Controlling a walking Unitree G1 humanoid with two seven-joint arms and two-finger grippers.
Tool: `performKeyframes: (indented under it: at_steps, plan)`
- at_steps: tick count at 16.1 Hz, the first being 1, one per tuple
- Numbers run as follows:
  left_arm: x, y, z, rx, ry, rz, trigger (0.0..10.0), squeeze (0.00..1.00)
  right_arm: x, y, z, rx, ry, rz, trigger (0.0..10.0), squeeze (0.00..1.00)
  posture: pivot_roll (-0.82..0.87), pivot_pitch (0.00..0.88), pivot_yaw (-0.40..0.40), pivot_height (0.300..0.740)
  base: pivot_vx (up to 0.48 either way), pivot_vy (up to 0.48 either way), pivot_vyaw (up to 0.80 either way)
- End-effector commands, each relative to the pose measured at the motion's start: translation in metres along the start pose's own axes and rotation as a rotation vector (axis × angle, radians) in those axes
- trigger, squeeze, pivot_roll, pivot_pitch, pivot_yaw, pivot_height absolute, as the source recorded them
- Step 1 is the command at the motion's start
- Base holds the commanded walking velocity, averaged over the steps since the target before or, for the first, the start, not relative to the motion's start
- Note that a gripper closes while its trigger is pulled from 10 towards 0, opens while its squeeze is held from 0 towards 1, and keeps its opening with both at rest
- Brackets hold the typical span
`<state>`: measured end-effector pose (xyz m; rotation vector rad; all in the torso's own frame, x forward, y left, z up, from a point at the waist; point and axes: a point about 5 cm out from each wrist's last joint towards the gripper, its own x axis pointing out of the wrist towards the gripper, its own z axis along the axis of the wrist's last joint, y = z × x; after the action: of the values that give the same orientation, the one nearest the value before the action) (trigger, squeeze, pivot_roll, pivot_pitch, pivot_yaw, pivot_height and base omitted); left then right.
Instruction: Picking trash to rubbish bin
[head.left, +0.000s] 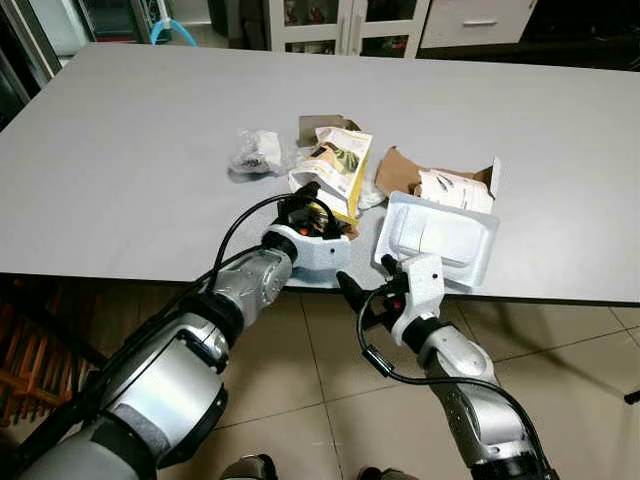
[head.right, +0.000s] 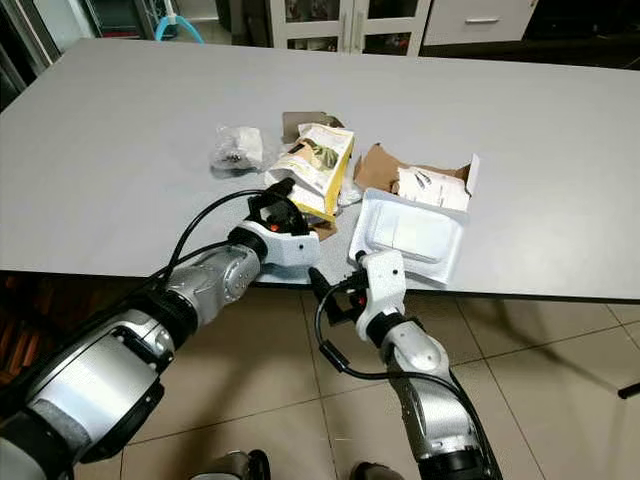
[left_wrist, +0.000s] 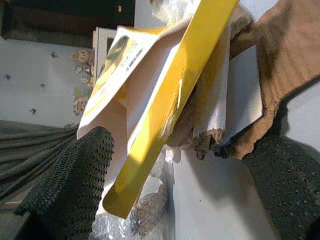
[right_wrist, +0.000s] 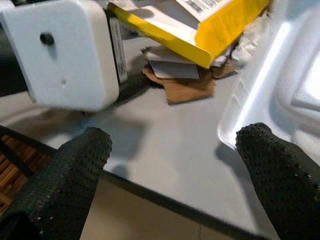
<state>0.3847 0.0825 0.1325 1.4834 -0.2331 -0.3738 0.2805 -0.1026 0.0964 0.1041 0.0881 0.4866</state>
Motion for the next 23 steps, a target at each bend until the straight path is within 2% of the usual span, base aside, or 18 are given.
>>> performKeyframes:
  at_steps: [1,6,9,10,14,16,18,19,23]
  plan:
    - [-0.001,0.001,-0.010,-0.005,0.055,0.008,10.0,0.00,-0.001,0.001,0.001,-0.002,0.002,-0.006,10.0,0.00,-0.09,0.163,0.010,0.740,0.000,0.000,0.00]
    - [-0.001,0.027,-0.035,0.042,0.142,0.091,10.0,0.00,-0.002,0.000,0.002,0.000,0.002,-0.014,10.0,0.00,-0.10,0.160,0.009,0.740,0.000,0.000,0.00]
    - [-0.003,0.030,-0.039,0.028,0.134,0.123,10.0,0.00,-0.003,0.001,0.002,0.001,0.003,-0.015,10.0,0.00,-0.10,0.155,0.010,0.740,0.000,0.000,0.00]
    - [-0.003,0.032,-0.040,0.006,0.132,0.138,0.0,0.00,-0.002,0.001,0.002,0.001,0.002,-0.015,10.0,0.00,-0.11,0.154,0.010,0.740,0.000,0.000,0.00]
    - [-0.003,0.034,-0.038,-0.044,0.110,0.176,0.0,0.00,-0.002,0.000,0.003,0.002,0.000,-0.017,10.0,0.00,-0.10,0.154,0.007,0.740,0.000,0.000,0.00]
    - [-0.006,0.032,-0.041,-0.098,0.105,0.200,0.0,0.00,-0.001,0.001,0.003,0.005,-0.002,-0.017,10.0,0.00,-0.10,0.155,0.009,0.740,0.000,0.000,0.00]
    - [-0.012,0.025,-0.045,-0.190,0.092,0.198,0.0,0.00,0.000,0.001,0.004,0.009,-0.006,-0.018,10.0,0.00,-0.09,0.158,0.009,0.740,0.000,0.000,0.00]
    - [-0.012,0.025,-0.045,-0.193,0.086,0.196,0.0,0.00,0.000,0.001,0.004,0.009,-0.006,-0.018,10.0,0.00,-0.09,0.159,0.009,0.740,0.000,0.000,0.00]
    - [-0.017,0.012,-0.042,-0.251,0.005,0.073,0.0,0.00,0.000,0.001,0.002,0.010,0.000,-0.017,10.0,0.00,-0.09,0.164,0.009,0.740,0.000,0.000,0.00]
